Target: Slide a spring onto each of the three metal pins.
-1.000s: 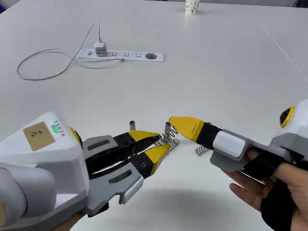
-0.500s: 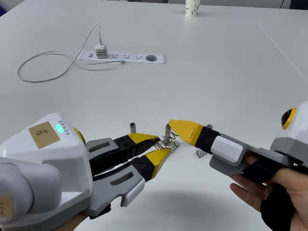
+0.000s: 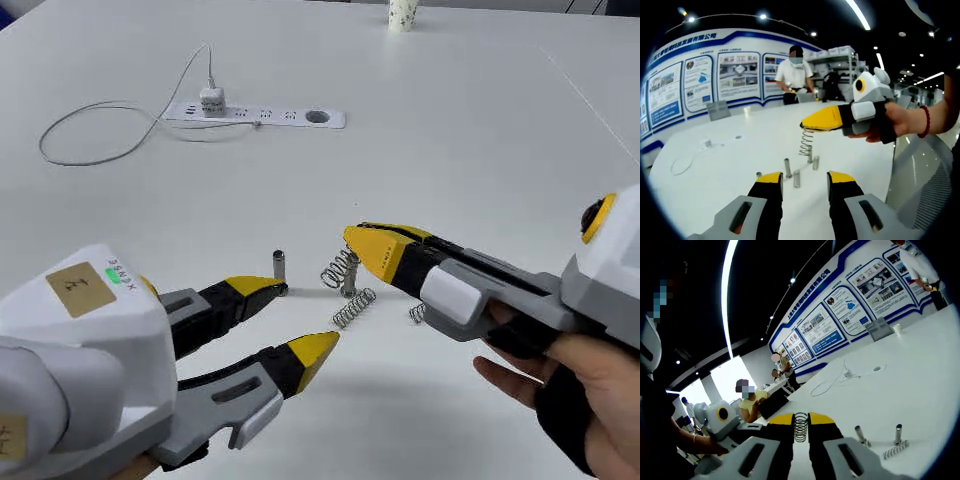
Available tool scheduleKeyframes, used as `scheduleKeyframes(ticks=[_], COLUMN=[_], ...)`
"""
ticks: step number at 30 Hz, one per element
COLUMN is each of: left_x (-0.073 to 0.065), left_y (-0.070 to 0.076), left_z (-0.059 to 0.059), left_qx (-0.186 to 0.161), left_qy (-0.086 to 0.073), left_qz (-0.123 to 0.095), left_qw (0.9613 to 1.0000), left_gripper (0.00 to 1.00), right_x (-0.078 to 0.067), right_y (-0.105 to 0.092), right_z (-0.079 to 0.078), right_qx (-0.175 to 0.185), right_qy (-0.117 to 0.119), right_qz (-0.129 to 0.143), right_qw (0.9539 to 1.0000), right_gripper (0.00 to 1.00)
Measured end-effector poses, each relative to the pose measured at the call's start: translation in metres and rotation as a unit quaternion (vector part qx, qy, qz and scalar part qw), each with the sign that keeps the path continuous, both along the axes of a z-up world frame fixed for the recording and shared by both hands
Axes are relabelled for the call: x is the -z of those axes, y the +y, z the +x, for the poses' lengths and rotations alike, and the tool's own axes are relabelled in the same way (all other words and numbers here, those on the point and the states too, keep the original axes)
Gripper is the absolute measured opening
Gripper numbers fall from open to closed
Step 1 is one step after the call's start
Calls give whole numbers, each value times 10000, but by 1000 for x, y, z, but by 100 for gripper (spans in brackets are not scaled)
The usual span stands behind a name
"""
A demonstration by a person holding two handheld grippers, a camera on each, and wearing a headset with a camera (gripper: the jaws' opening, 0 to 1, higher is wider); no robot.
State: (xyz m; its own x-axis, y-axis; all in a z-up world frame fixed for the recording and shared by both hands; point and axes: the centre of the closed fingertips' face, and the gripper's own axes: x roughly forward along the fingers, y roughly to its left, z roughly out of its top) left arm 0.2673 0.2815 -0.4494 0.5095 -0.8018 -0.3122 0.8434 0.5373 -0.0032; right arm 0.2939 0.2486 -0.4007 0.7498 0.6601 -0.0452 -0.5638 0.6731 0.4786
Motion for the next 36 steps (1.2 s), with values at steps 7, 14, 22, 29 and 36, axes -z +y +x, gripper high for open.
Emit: scheduleKeyframes(ticks=[7, 14, 22, 29, 36], left_x=[0, 2, 8, 13, 18], left_y=[6, 13, 22, 26, 30], left_z=[2, 3, 4, 5, 7], left_qx=[-80, -163, -334, -430, -553], left_qy=[16, -28, 50, 122, 164], left_qz=[37, 167, 187, 207, 253], left_qw=[10000, 9997, 9993, 9988, 9980], left_gripper=[46, 56, 66, 77, 87], right_x=[3, 7, 15, 25, 40], right_y=[11, 19, 29, 31, 32], right_z=[10, 23, 43, 59, 72], right_qx=[-84, -93, -20, 45, 121], right_qy=[-215, -511, -627, -621, -591], right_qz=[-454, -1020, -1324, -1444, -1581], right_qw=[9987, 9934, 9892, 9876, 9856], right_gripper=[11, 11, 11, 11, 11])
